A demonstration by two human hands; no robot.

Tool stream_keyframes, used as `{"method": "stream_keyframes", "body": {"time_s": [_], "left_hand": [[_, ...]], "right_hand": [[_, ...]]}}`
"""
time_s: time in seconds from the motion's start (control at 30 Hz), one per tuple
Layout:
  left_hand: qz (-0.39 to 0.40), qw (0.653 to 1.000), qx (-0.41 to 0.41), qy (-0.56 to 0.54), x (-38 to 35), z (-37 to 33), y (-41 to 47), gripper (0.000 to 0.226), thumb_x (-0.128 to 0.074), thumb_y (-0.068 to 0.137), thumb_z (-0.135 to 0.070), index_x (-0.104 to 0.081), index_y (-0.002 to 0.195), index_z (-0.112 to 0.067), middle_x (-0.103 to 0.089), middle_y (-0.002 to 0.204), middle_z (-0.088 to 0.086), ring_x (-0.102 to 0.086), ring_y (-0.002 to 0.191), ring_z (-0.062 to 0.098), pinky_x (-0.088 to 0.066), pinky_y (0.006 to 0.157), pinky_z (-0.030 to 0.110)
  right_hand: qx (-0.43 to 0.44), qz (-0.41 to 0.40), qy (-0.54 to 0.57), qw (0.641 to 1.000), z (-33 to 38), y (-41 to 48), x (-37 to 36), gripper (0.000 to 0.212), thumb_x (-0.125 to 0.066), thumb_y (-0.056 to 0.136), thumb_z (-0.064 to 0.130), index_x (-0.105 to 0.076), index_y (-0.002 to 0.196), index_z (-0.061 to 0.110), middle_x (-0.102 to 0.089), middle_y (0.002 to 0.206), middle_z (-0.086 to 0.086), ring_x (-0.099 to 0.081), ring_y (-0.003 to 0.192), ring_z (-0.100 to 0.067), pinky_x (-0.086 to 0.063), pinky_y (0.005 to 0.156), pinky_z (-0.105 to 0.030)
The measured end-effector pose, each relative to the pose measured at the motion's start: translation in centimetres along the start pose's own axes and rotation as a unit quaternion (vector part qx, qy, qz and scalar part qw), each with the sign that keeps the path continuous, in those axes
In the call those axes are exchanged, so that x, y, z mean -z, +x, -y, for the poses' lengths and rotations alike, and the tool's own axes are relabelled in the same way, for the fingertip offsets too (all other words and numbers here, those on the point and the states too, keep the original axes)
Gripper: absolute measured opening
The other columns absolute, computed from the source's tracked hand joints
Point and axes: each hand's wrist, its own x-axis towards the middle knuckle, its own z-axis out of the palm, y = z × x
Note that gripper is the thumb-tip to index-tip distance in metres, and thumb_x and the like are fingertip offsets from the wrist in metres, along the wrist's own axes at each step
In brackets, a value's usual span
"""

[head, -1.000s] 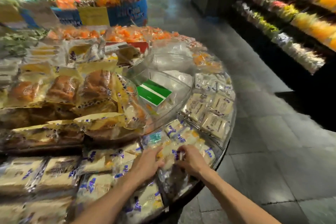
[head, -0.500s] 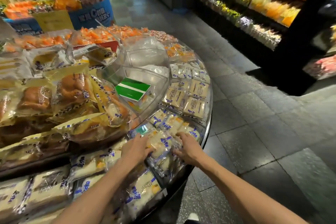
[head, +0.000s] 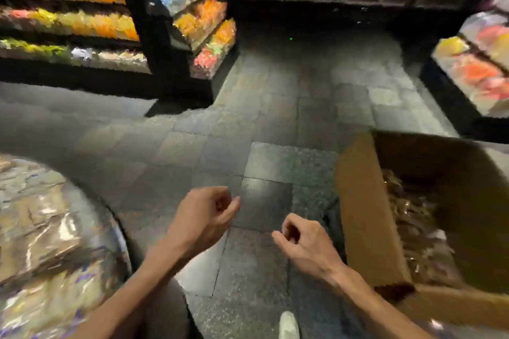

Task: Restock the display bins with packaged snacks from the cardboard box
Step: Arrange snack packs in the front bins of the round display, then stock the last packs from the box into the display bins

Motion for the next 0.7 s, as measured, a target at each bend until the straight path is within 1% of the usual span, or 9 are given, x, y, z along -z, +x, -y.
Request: {"method": "stream_keyframes", "body": {"time_s": [0.07,0.13,0.2,0.23,0.3,0.4,0.5,0.6,0.7], "left_hand": [[0.068,0.996,-0.052,-0.017,-5.8,-4.5,3.2,0.057,-0.069,0.091,-0.033,-0.031,0.05,-0.021,-0.036,0.045,-0.001,-0.034,0.053,0.021,-0.025,0.052,0.034],[0.141,0.985,-0.095,-0.025,-11.9,-8.7,5.8,0.054,-0.067,0.092,-0.038,-0.035,0.052,-0.019,-0.035,0.045,-0.002,-0.035,0.051,0.02,-0.024,0.053,0.036],[0.209,0.968,-0.137,-0.024,-18.1,-12.7,8.1,0.047,-0.063,0.094,-0.044,-0.045,0.059,-0.018,-0.042,0.049,-0.006,-0.04,0.05,0.012,-0.029,0.054,0.035],[0.244,0.958,-0.15,-0.02,-21.2,-14.5,9.1,0.042,-0.061,0.095,-0.045,-0.052,0.065,-0.017,-0.047,0.054,-0.006,-0.046,0.054,0.012,-0.034,0.056,0.036],[0.299,0.939,-0.171,0.005,-26.6,-17.8,11.0,0.034,-0.058,0.096,-0.045,-0.059,0.078,-0.016,-0.06,0.069,-0.006,-0.058,0.069,0.019,-0.045,0.064,0.037],[0.358,0.916,-0.179,0.028,-33.1,-21.6,13.6,0.023,-0.059,0.097,-0.041,-0.065,0.095,-0.019,-0.07,0.09,-0.005,-0.065,0.085,0.015,-0.053,0.076,0.035],[0.399,0.899,-0.176,0.04,-37.5,-24.4,16.2,0.018,-0.062,0.096,-0.036,-0.066,0.105,-0.022,-0.069,0.097,-0.006,-0.064,0.089,0.012,-0.054,0.08,0.031],[0.425,0.887,-0.173,0.053,-41.8,-26.5,19.8,0.02,-0.064,0.095,-0.032,-0.065,0.111,-0.021,-0.067,0.103,-0.004,-0.063,0.094,0.012,-0.052,0.081,0.026],[0.445,0.875,-0.179,0.072,-47.1,-27.9,24.6,0.031,-0.066,0.093,-0.033,-0.062,0.121,-0.019,-0.065,0.115,-0.002,-0.062,0.106,0.014,-0.051,0.091,0.028]], "right_hand": [[-0.069,-0.059,0.022,0.996,-4.7,-1.7,3.4,0.032,-0.07,0.09,0.031,-0.048,0.067,0.024,-0.05,0.056,0.008,-0.046,0.053,-0.006,-0.033,0.053,-0.02],[-0.139,-0.108,0.038,0.984,-9.4,-2.9,6.4,0.033,-0.07,0.09,0.032,-0.048,0.066,0.025,-0.05,0.054,0.01,-0.046,0.053,-0.006,-0.033,0.052,-0.021],[-0.194,-0.154,0.054,0.967,-14.3,-3.8,9.1,0.033,-0.071,0.09,0.032,-0.048,0.067,0.022,-0.048,0.054,0.009,-0.045,0.053,-0.007,-0.033,0.053,-0.022],[-0.22,-0.171,0.063,0.958,-16.7,-4.1,10.4,0.033,-0.07,0.09,0.031,-0.049,0.068,0.019,-0.048,0.055,0.007,-0.045,0.054,-0.007,-0.032,0.053,-0.022],[-0.266,-0.193,0.074,0.941,-21.2,-4.3,12.3,0.031,-0.07,0.091,0.031,-0.053,0.072,0.013,-0.05,0.058,0.004,-0.044,0.054,-0.007,-0.032,0.053,-0.022],[-0.337,-0.205,0.103,0.913,-26.9,-4.4,14.7,0.026,-0.067,0.093,0.034,-0.057,0.078,0.016,-0.057,0.063,-0.003,-0.046,0.053,-0.007,-0.035,0.053,-0.024],[-0.392,-0.188,0.117,0.893,-31.2,-3.4,17.0,0.02,-0.063,0.095,0.037,-0.059,0.084,0.021,-0.059,0.068,-0.001,-0.051,0.057,-0.009,-0.037,0.051,-0.021],[-0.432,-0.175,0.13,0.875,-35.4,-1.4,19.2,0.013,-0.063,0.096,0.034,-0.057,0.089,0.024,-0.057,0.072,0.007,-0.052,0.063,-0.009,-0.039,0.058,-0.023],[-0.469,-0.157,0.148,0.857,-40.0,1.1,21.1,0.013,-0.063,0.097,0.037,-0.055,0.097,0.027,-0.057,0.083,0.009,-0.053,0.072,-0.007,-0.04,0.062,-0.021]]}}
